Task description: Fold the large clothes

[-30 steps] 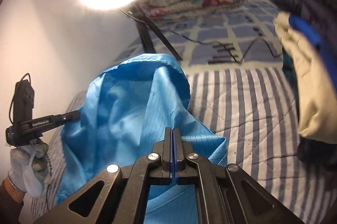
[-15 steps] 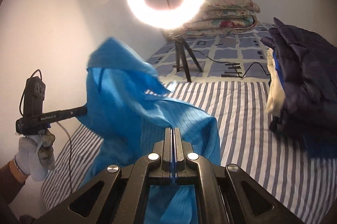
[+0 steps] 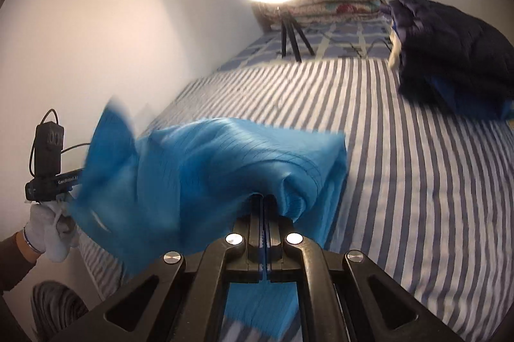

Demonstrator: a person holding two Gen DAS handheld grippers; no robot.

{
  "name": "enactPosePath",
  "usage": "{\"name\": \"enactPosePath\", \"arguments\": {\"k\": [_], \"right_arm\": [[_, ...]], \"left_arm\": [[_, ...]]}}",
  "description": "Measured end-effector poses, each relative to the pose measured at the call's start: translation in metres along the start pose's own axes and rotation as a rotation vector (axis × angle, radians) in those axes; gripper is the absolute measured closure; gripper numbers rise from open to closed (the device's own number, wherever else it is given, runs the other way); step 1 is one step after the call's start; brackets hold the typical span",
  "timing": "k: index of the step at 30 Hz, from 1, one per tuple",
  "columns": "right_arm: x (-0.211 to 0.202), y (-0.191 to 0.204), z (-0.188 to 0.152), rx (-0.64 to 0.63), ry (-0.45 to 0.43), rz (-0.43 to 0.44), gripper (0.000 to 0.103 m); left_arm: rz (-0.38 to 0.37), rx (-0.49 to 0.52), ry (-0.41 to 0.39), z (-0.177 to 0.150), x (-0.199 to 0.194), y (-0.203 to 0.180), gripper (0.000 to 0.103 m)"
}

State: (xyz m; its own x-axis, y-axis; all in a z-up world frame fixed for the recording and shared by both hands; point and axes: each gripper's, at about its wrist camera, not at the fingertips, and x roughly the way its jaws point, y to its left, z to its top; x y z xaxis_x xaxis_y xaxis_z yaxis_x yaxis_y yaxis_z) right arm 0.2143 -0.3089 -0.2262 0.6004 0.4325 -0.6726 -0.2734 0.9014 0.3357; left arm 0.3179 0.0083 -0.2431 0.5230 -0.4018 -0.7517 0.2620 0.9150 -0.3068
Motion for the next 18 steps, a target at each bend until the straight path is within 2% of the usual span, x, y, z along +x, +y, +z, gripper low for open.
{"name": "enactPosePath", "arguments": {"k": [3, 5, 6, 7, 8, 9, 10, 11, 13, 14, 18], "right_arm": [[0.003, 0.011, -0.023, -0.061, 0.057, -0.065, 0.103], [-0.004, 0.014, -0.038, -0.075, 0.064, -0.092, 0.098], [-0.009, 0.014, -0.044, -0.063, 0.061, -0.086, 0.093], [-0.015, 0.01, -0.048, -0.03, 0.057, -0.062, 0.08], [-0.023, 0.006, -0.053, 0.015, 0.046, -0.027, 0.074], [-0.03, 0.003, -0.057, 0.059, 0.034, 0.019, 0.071], [-0.034, 0.001, -0.06, 0.087, 0.024, 0.061, 0.071], [-0.036, 0.0, -0.065, 0.113, 0.017, 0.102, 0.069], [-0.032, -0.001, -0.068, 0.164, 0.027, 0.146, 0.05], [-0.025, -0.002, -0.069, 0.185, 0.042, 0.163, 0.046], [0.0, -0.004, -0.068, 0.254, 0.053, 0.174, 0.045]], "left_arm": [[-0.001, -0.006, 0.061, -0.026, 0.0, 0.006, 0.103], [0.007, -0.009, 0.058, -0.038, -0.009, 0.01, 0.103], [-0.012, -0.035, 0.056, -0.043, -0.016, 0.015, 0.098], [-0.029, -0.064, 0.054, -0.046, -0.022, 0.019, 0.092], [-0.05, -0.1, 0.048, -0.048, -0.026, 0.025, 0.073], [-0.096, -0.159, 0.033, -0.048, -0.031, 0.034, 0.054], [-0.121, -0.202, 0.027, -0.049, -0.035, 0.039, 0.048], [-0.148, -0.259, 0.023, -0.048, -0.035, 0.046, 0.046], [-0.2, -0.352, 0.037, -0.045, -0.032, 0.057, 0.046], [-0.232, -0.39, 0.049, -0.043, -0.026, 0.06, 0.046], [-0.269, -0.454, 0.092, -0.041, -0.006, 0.06, 0.046]]}}
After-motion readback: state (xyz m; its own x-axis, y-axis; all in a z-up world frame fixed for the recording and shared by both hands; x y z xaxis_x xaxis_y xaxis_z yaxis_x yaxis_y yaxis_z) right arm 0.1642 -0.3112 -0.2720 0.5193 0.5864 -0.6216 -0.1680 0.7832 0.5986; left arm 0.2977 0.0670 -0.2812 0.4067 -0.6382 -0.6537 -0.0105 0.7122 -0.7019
